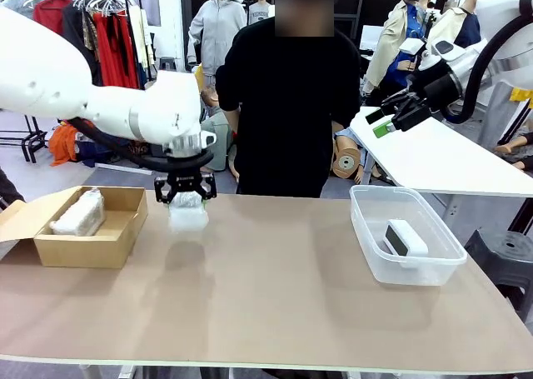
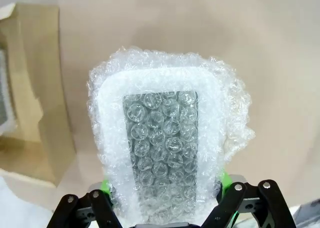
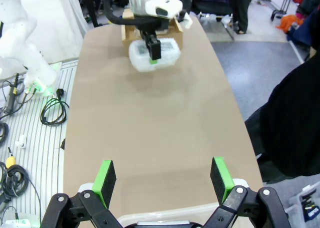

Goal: Separate and place wrapped and unwrapped clocks.
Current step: Pick up the Digital clock indicated by the person.

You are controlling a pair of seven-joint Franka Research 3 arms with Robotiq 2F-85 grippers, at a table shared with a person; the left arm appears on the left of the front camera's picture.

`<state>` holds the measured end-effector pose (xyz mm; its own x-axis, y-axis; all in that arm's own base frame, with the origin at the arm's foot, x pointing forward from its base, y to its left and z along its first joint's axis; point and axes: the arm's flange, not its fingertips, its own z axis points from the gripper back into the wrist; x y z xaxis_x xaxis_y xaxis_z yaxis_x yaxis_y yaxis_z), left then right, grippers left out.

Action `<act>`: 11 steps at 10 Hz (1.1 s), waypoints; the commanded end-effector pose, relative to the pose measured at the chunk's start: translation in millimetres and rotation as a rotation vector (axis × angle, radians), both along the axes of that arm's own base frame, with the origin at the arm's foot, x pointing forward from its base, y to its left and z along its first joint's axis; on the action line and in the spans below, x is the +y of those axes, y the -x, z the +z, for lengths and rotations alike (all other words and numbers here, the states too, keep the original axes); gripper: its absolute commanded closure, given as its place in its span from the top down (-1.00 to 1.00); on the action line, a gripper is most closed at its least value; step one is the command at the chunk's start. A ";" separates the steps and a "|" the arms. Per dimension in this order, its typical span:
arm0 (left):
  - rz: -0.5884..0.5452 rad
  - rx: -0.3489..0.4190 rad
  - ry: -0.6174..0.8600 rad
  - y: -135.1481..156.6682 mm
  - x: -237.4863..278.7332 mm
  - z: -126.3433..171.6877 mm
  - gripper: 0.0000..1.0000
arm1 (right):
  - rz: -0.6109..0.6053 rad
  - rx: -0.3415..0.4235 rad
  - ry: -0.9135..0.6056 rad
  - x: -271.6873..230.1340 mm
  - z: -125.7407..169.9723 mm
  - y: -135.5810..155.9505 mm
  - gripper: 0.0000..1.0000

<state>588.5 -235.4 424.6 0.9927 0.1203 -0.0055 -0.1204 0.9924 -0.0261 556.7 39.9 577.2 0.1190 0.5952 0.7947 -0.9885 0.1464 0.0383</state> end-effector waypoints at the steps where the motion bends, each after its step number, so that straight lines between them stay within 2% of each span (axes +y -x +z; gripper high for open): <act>1: -0.111 0.021 0.023 6.9 6.6 39.7 -1.00 | 0.000 -0.004 -0.002 0.1 1.7 0.2 1.00; 3: -0.192 -0.040 0.059 15.5 7.3 84.7 -1.00 | 0.000 -0.004 -0.002 0.1 1.7 0.2 1.00; 4: -0.225 -0.035 0.047 16.5 5.1 104.9 -1.00 | 0.000 -0.004 -0.002 0.1 1.7 0.2 1.00; 7: -0.256 -0.101 0.004 11.3 1.0 161.6 -1.00 | 0.000 -0.004 -0.002 0.1 1.7 0.2 1.00; 11: -0.302 -0.219 -0.001 16.7 -12.8 219.1 -1.00 | 0.000 -0.004 -0.002 0.1 1.7 0.2 1.00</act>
<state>568.5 -244.8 634.1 0.9717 -0.1490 0.1835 0.1568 0.9872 -0.0286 556.7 39.9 577.2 0.1190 0.5952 0.7947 -0.9885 0.1464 0.0384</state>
